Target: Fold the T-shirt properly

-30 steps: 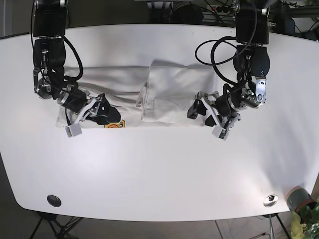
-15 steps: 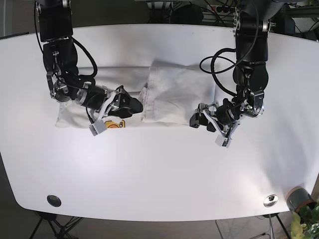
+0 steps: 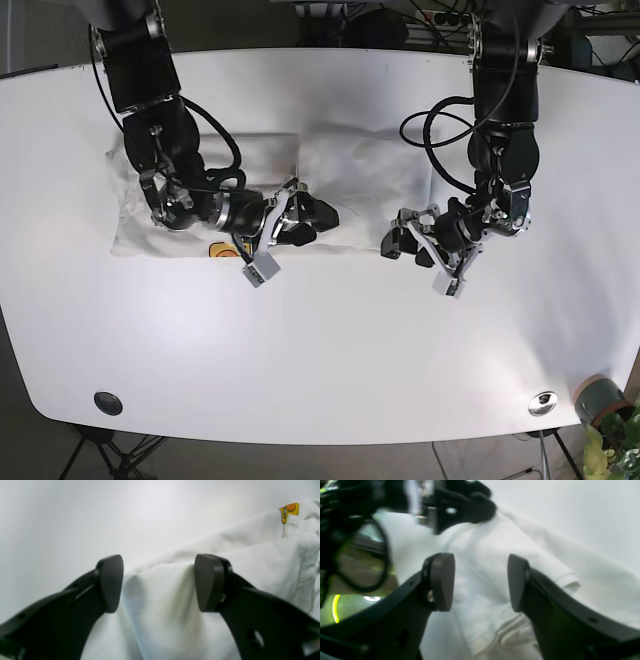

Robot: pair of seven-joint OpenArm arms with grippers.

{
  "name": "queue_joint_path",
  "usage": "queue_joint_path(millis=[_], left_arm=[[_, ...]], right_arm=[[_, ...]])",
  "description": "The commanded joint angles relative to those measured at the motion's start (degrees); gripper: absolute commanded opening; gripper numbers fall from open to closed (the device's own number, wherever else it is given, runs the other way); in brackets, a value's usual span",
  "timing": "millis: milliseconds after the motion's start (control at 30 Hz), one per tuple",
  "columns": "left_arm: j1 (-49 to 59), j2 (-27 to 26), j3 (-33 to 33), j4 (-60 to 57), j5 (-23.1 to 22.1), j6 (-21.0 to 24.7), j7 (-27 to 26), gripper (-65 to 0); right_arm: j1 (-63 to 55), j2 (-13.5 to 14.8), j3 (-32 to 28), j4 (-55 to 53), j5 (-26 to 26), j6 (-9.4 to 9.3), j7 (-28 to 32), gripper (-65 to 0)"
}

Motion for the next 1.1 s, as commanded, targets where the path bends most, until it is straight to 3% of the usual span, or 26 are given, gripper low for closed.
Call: queue_joint_path(millis=[0,200,433,767,867,1067], left_arm=[[-0.8,-0.5,-0.2,1.0,-1.0,-0.2,-1.4,-23.1],[-0.3,-1.9,-0.2,1.0,-1.1,-0.2,-1.5,-23.1],[-0.2,-3.1,-0.2,0.9,-1.1,-0.2,-1.6,-23.1],[-0.2,-3.4,-0.2,1.0,-1.1,-0.3,-1.6,-23.1],[-0.3,-3.4,-0.2,1.5,-1.5,-0.5,-1.3,-23.1],[0.1,-3.4,-0.3,7.4,-1.5,-0.4,-1.1,-23.1]], right_arm=[[1.9,-1.3,0.4,-1.5,-2.1,0.78,0.9,-32.3],[3.1,-4.7,0.5,-7.0,-13.3,1.05,1.6,-32.3],[3.3,-4.7,0.6,-12.8,-20.7,6.32,6.7,-32.3],[3.4,-4.5,0.6,-16.4,-22.2,6.94,11.5,-32.3],[4.2,-4.5,2.0,-14.4,-21.8,6.94,10.2,-32.3],[4.4,-4.9,9.7,-5.0,-20.2,6.94,1.7,-32.3]])
